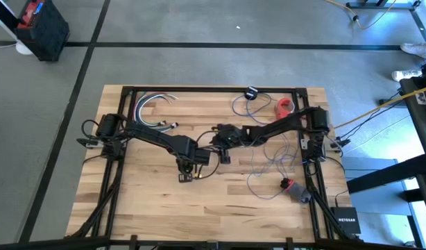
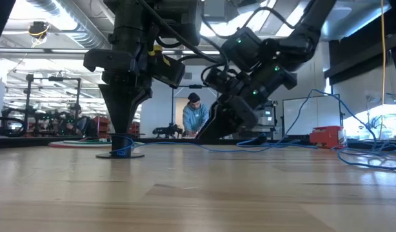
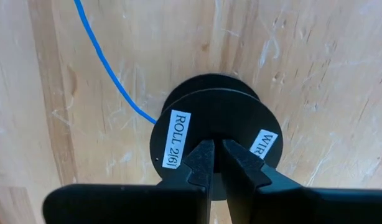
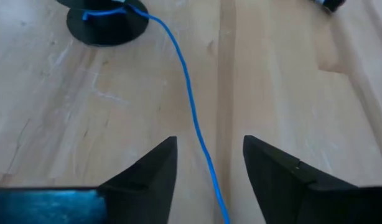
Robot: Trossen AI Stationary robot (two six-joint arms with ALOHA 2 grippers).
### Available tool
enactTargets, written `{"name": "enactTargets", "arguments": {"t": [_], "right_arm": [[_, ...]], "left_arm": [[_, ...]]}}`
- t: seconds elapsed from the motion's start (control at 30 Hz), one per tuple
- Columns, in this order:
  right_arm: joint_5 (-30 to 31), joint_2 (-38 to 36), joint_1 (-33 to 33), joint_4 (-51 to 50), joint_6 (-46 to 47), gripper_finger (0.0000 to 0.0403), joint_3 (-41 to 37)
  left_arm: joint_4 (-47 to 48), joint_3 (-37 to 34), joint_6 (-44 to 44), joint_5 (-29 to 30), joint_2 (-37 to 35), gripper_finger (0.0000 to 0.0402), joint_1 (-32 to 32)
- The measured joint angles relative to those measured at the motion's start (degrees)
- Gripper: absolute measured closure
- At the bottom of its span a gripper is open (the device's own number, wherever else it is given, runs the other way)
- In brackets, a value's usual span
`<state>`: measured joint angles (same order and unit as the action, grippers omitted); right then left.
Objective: Coil cords
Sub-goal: Uncoil the blue wire from the spool
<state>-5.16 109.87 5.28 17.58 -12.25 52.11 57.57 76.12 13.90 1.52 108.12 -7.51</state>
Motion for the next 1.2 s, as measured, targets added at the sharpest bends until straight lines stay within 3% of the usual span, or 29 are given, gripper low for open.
{"name": "enactTargets", "arguments": {"t": [0.3, 0.63, 0.87, 1.03, 1.2], "right_arm": [[-0.17, 3.12, 0.0, 0.37, -0.02, 0.0313, 1.8], [1.14, 2.09, 0.0, -1.84, -3.41, 0.0393, 1.8], [5.27, -5.48, -0.09, -14.92, -3.39, 0.0397, -0.2], [9.76, -14.25, -0.24, -20.0, -1.62, 0.0399, -7.38], [10.17, -23.17, -0.24, -20.59, 1.61, 0.04, -16.06]], "left_arm": [[0.02, 0.0, 0.03, 0.0, 0.02, 0.038, 0.0], [-0.03, 0.0, 0.17, 0.01, 0.09, 0.038, 0.0], [0.6, 0.0, 0.25, 0.02, 0.09, 0.038, -0.11], [-0.54, 0.28, 0.22, 1.02, -0.04, 0.038, -0.29], [-1.96, 0.44, 0.21, 1.21, -0.17, 0.038, -0.15]]}}
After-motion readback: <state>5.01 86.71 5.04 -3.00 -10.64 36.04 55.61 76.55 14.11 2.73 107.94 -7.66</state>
